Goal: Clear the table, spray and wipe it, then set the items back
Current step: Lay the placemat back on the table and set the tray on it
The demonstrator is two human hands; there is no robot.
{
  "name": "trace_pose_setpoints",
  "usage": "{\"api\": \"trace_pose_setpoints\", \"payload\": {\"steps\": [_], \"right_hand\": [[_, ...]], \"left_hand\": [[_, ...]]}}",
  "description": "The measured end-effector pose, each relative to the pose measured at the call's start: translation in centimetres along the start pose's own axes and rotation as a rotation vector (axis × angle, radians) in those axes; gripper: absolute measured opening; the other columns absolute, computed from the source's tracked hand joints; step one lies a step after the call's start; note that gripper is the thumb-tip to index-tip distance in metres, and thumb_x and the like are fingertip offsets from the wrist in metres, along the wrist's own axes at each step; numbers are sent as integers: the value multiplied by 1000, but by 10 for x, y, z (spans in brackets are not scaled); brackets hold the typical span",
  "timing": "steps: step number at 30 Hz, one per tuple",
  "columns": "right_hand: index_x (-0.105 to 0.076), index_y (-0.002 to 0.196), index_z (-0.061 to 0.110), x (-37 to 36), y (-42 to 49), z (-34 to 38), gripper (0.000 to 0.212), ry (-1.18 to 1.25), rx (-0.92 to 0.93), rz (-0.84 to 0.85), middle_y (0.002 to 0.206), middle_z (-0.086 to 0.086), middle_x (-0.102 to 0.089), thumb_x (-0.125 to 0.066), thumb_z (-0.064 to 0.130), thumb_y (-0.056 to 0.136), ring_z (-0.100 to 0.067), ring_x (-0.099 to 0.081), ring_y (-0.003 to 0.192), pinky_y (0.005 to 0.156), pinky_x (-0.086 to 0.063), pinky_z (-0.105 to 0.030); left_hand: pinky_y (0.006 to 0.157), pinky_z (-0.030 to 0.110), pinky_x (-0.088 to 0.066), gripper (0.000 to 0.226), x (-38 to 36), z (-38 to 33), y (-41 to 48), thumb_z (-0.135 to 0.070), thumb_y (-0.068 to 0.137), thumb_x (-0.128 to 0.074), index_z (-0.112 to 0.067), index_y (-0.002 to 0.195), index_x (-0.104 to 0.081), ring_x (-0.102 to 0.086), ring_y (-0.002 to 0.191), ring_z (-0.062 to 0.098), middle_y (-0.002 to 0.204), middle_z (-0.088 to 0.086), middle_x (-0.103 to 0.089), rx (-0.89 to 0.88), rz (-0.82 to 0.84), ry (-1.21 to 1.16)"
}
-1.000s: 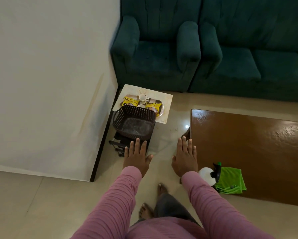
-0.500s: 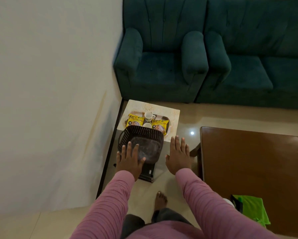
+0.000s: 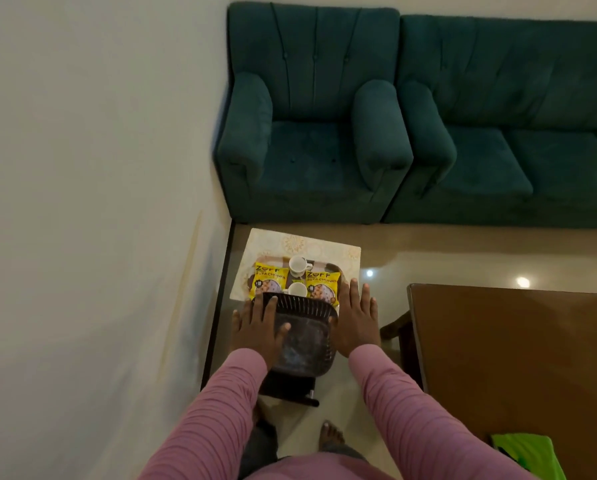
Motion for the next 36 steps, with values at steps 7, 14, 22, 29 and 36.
{"api": "trace_pose_setpoints", "payload": {"steps": [7, 14, 22, 29, 36], "right_hand": [[5, 153, 14, -5, 44, 41, 76, 29, -129, -33, 160, -9, 9, -42, 32, 96, -32, 16, 145, 117, 6, -45], [5, 153, 15, -39, 97, 41, 77, 1, -196, 25, 160, -8, 9, -43, 35, 96, -32, 15, 146, 119, 3, -46], [2, 153, 13, -118, 191, -7, 75, 5, -255, 116, 161, -7, 6, -42, 34, 97, -31, 11, 146, 118, 1, -44], [-2, 153, 11, -205, 260, -75, 74, 138, -408, 216, 161, -8, 1, -46, 32, 97, -32, 2, 147, 118, -7, -47], [-12, 150, 4, -248, 284, -126, 65, 357, -564, 233, 154, -19, -26, -44, 18, 95, -38, -28, 139, 112, -27, -48]], "left_hand": [[119, 48, 3, 64, 17, 48, 67, -54, 100, -23, -28, 155, -3, 7, 149, 32, 163, 6, 9, -102, 53, 39], [121, 51, 1, 77, 3, 81, 139, -65, 87, 2, -27, 154, 2, 8, 149, 31, 163, 5, 9, -128, 97, 94], [120, 52, -2, 65, -62, 104, 237, -53, 100, -20, -25, 155, 3, 6, 150, 31, 163, 4, 8, -47, 135, 110], [119, 51, -11, 59, -126, 120, 313, -45, 102, -23, -19, 154, -11, -9, 149, 32, 163, 8, -11, 57, 128, 14], [101, 51, -41, 46, -182, 165, 343, -28, 102, -35, -3, 141, -35, -46, 125, 43, 141, 25, -44, 426, 159, -309]]}}
Point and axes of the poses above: each hand's wrist, its own y-axis towards the middle knuckle, its own x-axis out of the back of the hand, z = x × y, the point moved 9 cm from there along y, towards the middle knuckle
